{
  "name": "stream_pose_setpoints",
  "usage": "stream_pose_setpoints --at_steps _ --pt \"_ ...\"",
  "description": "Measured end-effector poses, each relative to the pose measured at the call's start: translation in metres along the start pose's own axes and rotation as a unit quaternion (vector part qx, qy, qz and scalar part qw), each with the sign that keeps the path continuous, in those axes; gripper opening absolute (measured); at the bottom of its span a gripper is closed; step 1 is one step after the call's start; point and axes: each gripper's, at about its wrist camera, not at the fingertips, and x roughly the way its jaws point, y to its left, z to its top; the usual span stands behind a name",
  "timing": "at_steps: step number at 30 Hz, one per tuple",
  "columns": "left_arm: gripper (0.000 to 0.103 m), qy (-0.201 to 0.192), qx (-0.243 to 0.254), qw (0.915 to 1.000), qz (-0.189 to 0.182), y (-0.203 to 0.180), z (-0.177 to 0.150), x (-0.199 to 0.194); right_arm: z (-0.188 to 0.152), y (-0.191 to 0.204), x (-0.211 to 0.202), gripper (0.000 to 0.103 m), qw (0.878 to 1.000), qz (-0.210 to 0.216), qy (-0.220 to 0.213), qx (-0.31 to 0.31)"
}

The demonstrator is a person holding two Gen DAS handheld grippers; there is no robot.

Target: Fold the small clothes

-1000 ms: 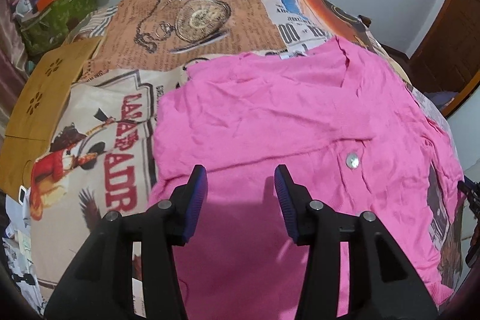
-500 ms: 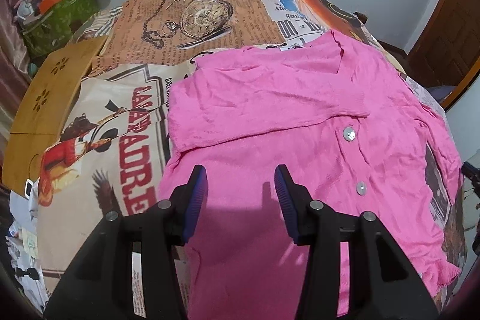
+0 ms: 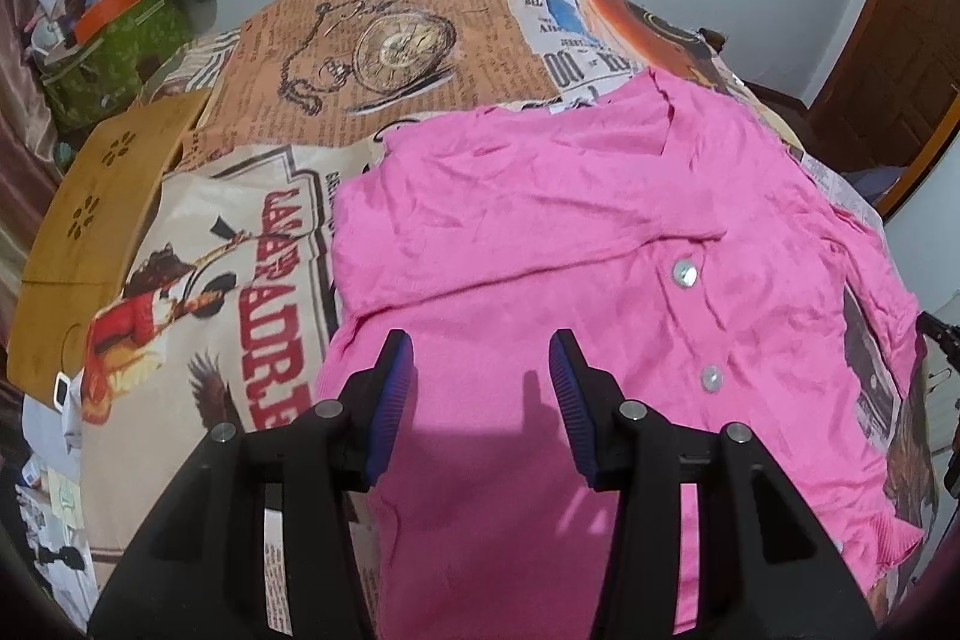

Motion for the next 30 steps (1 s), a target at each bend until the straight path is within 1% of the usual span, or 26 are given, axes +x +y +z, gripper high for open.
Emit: stream_pose_setpoints --at_steps 5,7,11,13,15,18,21,23,24,25,30 --pt "0.048 -0.016 0.002 0.9999 -0.001 -0.003 0.016 0.001 0.021 0.012 -0.017 0.004 0.999 0.011 -0.032 -0.012" --pt "0.053 -0.026 0.0 0.9996 -0.003 -0.003 0.025 0.002 0.032 0.02 -0.023 0.004 0.999 0.021 -0.044 -0.018" --pt "0.057 -0.038 -0.006 0.9992 -0.006 -0.003 0.041 0.009 0.063 0.039 -0.034 0.004 0.996 0.047 -0.07 -0.03" --pt "0.062 -0.04 -0.013 0.9991 -0.009 -0.002 0.049 0.018 0.081 0.054 -0.038 0.004 0.994 0.056 -0.084 -0.048" --pt "0.063 -0.036 -0.021 0.9991 -0.01 0.0 0.056 0.028 0.101 0.074 -0.041 0.004 0.991 0.062 -0.097 -0.074" --pt "0.065 -0.023 -0.029 0.9993 -0.009 0.003 0.06 0.049 0.121 0.102 -0.04 0.004 0.986 0.076 -0.105 -0.108" --pt "0.065 0.008 -0.028 0.9995 -0.009 0.005 0.057 0.073 0.134 0.133 -0.029 0.004 0.98 0.089 -0.103 -0.142" --pt "0.065 0.034 -0.027 0.9989 -0.018 0.006 0.052 0.089 0.14 0.152 -0.018 0.004 0.977 0.099 -0.099 -0.162" --pt "0.066 0.036 -0.028 0.9987 -0.024 0.008 0.049 0.091 0.142 0.165 -0.011 0.004 0.975 0.105 -0.096 -0.172" --pt "0.068 0.03 -0.027 0.9988 -0.026 0.01 0.048 0.09 0.144 0.177 -0.003 0.004 0.973 0.115 -0.092 -0.18" --pt "0.068 0.013 -0.033 0.9988 -0.033 0.019 0.043 0.079 0.147 0.231 0.034 0.004 0.962 0.161 -0.066 -0.212"
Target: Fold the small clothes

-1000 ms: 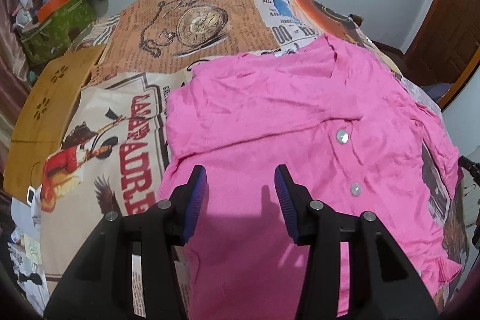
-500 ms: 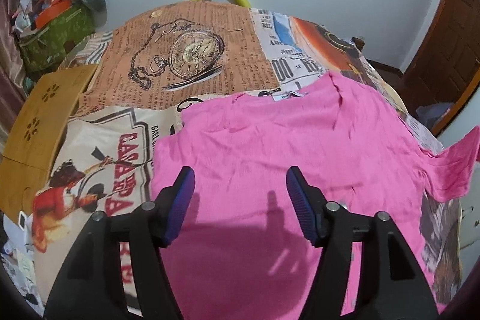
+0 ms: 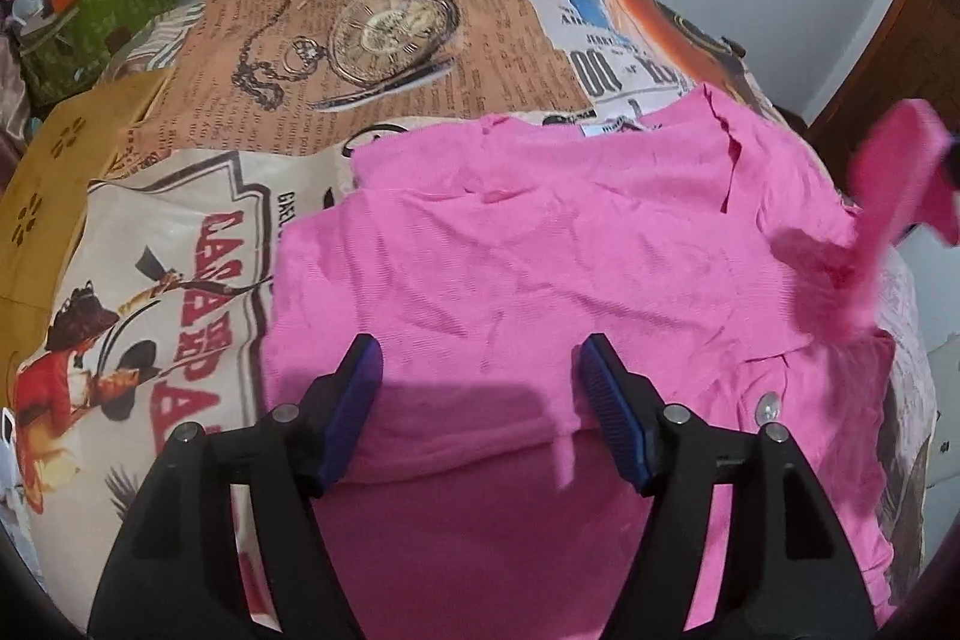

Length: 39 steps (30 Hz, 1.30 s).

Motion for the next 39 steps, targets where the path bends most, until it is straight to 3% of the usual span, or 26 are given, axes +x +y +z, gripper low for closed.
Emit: stream_pose_setpoints --at_steps 3,7,11,17,22,30,35,37,39 --pt "0.068 -0.007 -0.008 0.9999 -0.007 0.006 -0.004 -0.005 0.007 0.018 0.03 0.004 0.999 0.03 0.018 -0.012" --pt "0.068 -0.015 -0.008 0.9998 -0.007 0.007 -0.006 -0.01 0.013 0.032 0.048 0.006 0.999 0.029 0.028 -0.03" --pt "0.068 -0.022 0.001 0.9997 -0.011 -0.003 -0.005 -0.017 0.01 0.024 0.035 0.03 0.999 0.024 0.009 -0.024" --pt "0.068 -0.045 0.046 0.9978 -0.015 -0.042 0.004 -0.04 -0.014 -0.023 -0.003 0.032 1.0 -0.019 -0.003 0.021" --pt "0.068 -0.055 0.09 0.9943 -0.015 -0.088 0.017 -0.048 -0.054 -0.058 -0.014 0.034 0.996 -0.071 0.025 0.049" --pt "0.068 -0.009 0.161 0.9868 -0.015 -0.153 0.022 -0.011 -0.095 -0.063 -0.003 0.034 0.996 -0.053 0.056 0.045" --pt "0.05 0.006 0.175 0.9844 0.018 -0.167 0.025 0.014 -0.107 -0.057 0.008 0.034 0.997 -0.035 0.068 0.028" --pt "0.028 0.002 0.188 0.9816 0.033 -0.171 0.025 0.018 -0.111 -0.057 0.014 0.034 0.996 -0.03 0.074 0.028" --pt "0.012 0.0 0.185 0.9826 0.022 -0.17 0.026 0.015 -0.112 -0.06 0.018 0.034 0.996 -0.022 0.074 0.037"
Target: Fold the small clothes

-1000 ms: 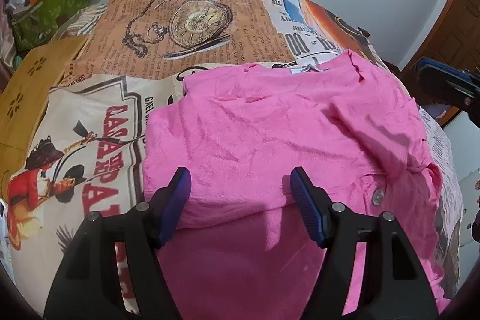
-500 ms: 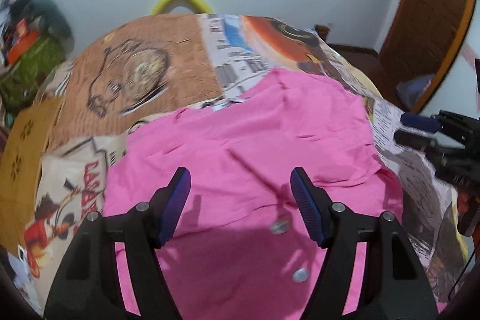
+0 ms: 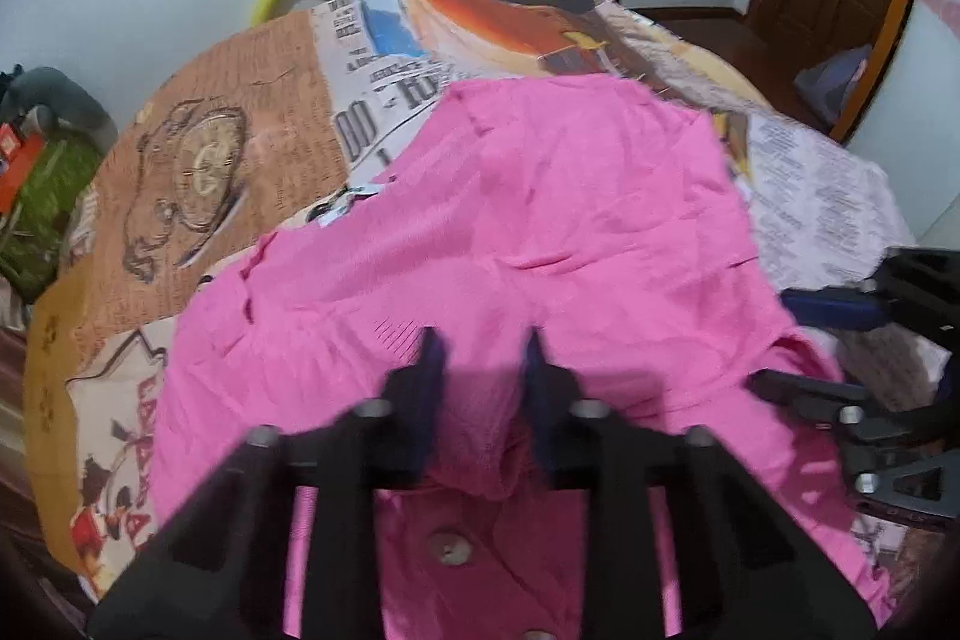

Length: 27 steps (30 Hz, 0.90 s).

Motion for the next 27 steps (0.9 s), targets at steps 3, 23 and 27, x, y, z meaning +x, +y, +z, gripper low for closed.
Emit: stream_pose_setpoints --at_steps 3,23,27 --pt "0.01 -0.02 -0.03 0.9992 0.015 0.013 -0.001 -0.013 0.0 -0.006 0.003 0.034 1.0 0.012 0.001 0.018" --pt "0.025 -0.001 -0.161 0.9869 0.005 0.118 -0.081 -0.038 -0.004 -0.003 -0.002 0.027 0.999 -0.015 0.006 0.031" --pt "0.039 -0.02 -0.168 0.9852 0.024 0.134 -0.086 -0.053 -0.007 -0.012 -0.011 0.028 0.999 -0.03 0.003 0.043"
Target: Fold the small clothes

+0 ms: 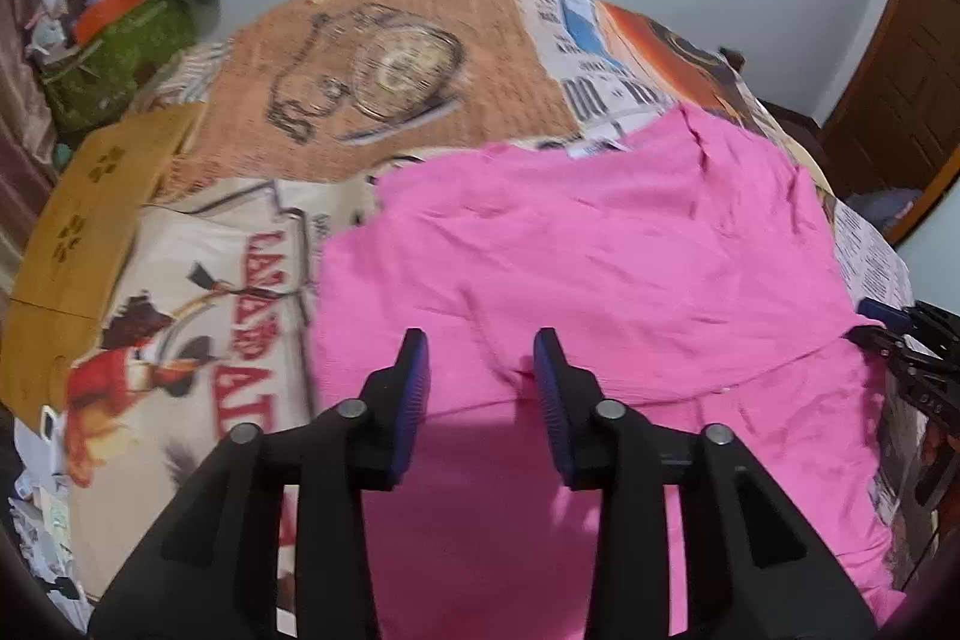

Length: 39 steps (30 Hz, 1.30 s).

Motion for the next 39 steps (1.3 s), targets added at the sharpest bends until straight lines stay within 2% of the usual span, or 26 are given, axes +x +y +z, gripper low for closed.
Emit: stream_pose_setpoints --at_steps 6,11,14,16,20,23,24,26,27,28,31,36,37,39 --pt "0.043 -0.01 -0.027 0.9995 0.013 0.029 0.003 -0.009 -0.007 -0.008 -0.012 0.028 1.0 -0.014 0.002 0.012" --pt "0.045 -0.01 -0.024 0.9997 0.005 0.028 0.005 -0.009 -0.011 -0.003 -0.031 0.029 1.0 -0.001 -0.005 0.001" --pt "0.048 -0.006 -0.014 0.9999 -0.005 0.016 0.008 -0.003 -0.006 0.0 -0.043 0.038 1.0 -0.002 -0.027 -0.001" --pt "0.048 -0.001 -0.002 1.0 -0.009 0.006 0.01 0.005 0.002 0.0 -0.046 0.048 0.999 0.002 -0.047 0.006" --pt "0.048 0.017 0.014 0.9998 0.0 -0.009 0.013 0.027 0.024 -0.001 -0.029 0.048 0.998 -0.012 -0.058 0.018" --pt "0.048 0.027 0.012 0.9996 0.001 -0.011 0.012 0.04 0.038 -0.002 0.003 0.048 0.999 -0.002 -0.036 0.029" --pt "0.048 0.028 0.012 0.9995 0.004 -0.011 0.012 0.043 0.042 -0.001 0.015 0.047 0.999 -0.008 -0.022 0.026" --pt "0.049 0.025 0.01 0.9996 0.008 -0.009 0.011 0.045 0.045 -0.003 0.037 0.028 1.0 -0.018 -0.002 0.023" --pt "0.049 0.023 0.007 0.9997 0.008 -0.007 0.01 0.045 0.045 -0.006 0.042 0.013 1.0 -0.018 0.004 0.023" --pt "0.049 0.023 0.006 0.9997 0.007 -0.005 0.011 0.047 0.044 -0.008 0.045 0.008 1.0 -0.02 0.002 0.024" --pt "0.049 0.023 0.006 0.9994 0.025 -0.002 0.014 0.051 0.045 -0.013 0.043 0.006 0.999 -0.031 -0.015 0.011" --pt "0.049 0.033 0.015 0.996 0.082 -0.001 0.019 0.066 0.05 -0.02 0.045 0.005 0.998 -0.063 -0.018 0.0" --pt "0.049 0.039 0.011 0.9957 0.083 0.001 0.019 0.066 0.051 -0.021 0.045 0.005 0.998 -0.059 -0.015 0.006" --pt "0.049 0.042 -0.003 0.9972 0.062 0.006 0.017 0.058 0.051 -0.021 0.038 0.005 0.998 -0.055 -0.013 0.015"
